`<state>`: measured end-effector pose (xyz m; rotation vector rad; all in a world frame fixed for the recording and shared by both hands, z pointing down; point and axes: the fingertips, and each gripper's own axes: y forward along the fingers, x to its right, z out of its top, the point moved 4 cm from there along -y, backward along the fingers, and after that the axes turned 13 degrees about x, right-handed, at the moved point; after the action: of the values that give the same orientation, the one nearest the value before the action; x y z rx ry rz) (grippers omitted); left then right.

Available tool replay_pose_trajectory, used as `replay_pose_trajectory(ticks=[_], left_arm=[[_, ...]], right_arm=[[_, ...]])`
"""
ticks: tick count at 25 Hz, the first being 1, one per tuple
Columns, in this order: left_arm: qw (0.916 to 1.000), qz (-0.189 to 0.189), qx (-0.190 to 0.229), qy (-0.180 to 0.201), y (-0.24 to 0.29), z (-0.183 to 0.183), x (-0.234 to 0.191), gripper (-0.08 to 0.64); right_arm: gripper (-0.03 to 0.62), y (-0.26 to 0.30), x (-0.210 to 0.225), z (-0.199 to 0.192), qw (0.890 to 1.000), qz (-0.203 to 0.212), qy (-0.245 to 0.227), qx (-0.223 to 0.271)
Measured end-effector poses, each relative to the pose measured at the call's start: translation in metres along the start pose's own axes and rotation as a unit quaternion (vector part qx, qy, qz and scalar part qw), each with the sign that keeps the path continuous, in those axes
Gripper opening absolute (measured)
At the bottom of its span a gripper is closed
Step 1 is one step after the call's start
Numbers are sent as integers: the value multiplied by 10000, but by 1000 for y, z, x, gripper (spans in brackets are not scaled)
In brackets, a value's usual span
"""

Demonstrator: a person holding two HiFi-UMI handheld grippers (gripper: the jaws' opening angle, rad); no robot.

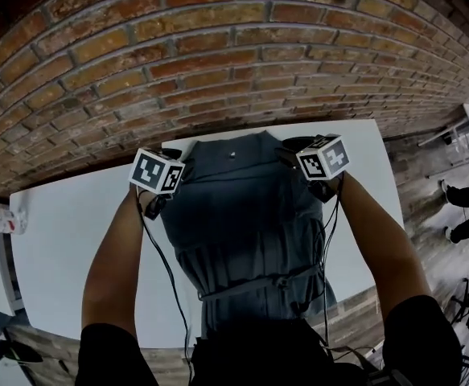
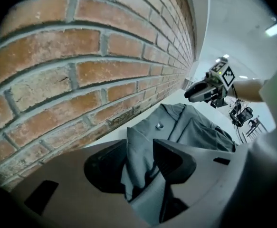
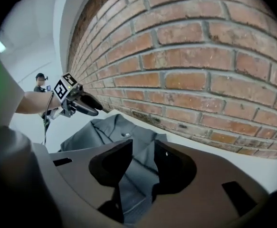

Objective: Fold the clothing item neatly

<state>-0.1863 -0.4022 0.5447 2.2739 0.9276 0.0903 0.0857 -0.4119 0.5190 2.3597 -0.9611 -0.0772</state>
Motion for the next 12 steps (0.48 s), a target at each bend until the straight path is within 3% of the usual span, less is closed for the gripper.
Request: replay_pose_trajectory(ticks=[6,12], left_arm=[[9991,6,-389,-187,44,4,-18,170],[9957,15,-803,-461,67,-5,-29,170]], right_arm=[[168,61,46,2,9977,246,114,-628],[183,98,55,-19,9848,647,163,-1604]])
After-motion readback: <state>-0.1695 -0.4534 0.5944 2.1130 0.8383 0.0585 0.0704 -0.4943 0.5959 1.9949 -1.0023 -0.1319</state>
